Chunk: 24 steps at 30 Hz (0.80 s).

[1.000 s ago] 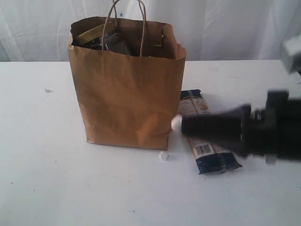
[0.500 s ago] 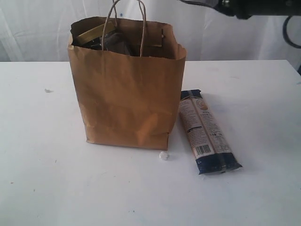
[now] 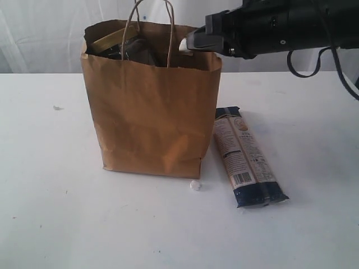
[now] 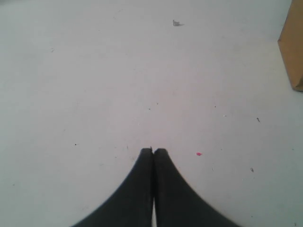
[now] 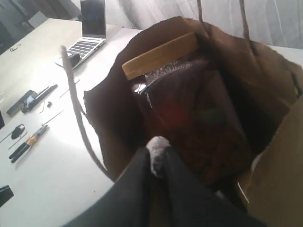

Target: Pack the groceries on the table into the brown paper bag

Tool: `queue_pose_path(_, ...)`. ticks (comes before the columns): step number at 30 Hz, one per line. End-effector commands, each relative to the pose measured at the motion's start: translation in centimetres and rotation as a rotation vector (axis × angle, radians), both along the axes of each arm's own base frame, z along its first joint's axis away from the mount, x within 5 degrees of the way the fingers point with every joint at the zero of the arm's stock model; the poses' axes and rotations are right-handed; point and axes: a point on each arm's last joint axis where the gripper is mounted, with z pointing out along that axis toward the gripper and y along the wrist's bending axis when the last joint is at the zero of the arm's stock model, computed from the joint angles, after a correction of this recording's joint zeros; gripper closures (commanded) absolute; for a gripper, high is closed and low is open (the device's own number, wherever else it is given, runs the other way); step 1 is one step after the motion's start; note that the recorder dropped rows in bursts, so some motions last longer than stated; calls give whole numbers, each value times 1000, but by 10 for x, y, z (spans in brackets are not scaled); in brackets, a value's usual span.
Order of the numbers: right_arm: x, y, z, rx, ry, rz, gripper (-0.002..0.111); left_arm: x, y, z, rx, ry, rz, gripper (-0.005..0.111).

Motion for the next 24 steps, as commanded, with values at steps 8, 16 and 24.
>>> queue_pose_path(8, -35, -6, 34, -86, -139, 107, 106, 0, 0, -1, -3, -4, -6, 107)
queue_pose_path(16, -82, -38, 71, -366, -315, -18, 108, 0, 0, -1, -3, -4, -6, 107)
queue_pose_path(24, -97, -98, 37, -797, 3, -478, 108, 0, 0, -1, -3, -4, -6, 107)
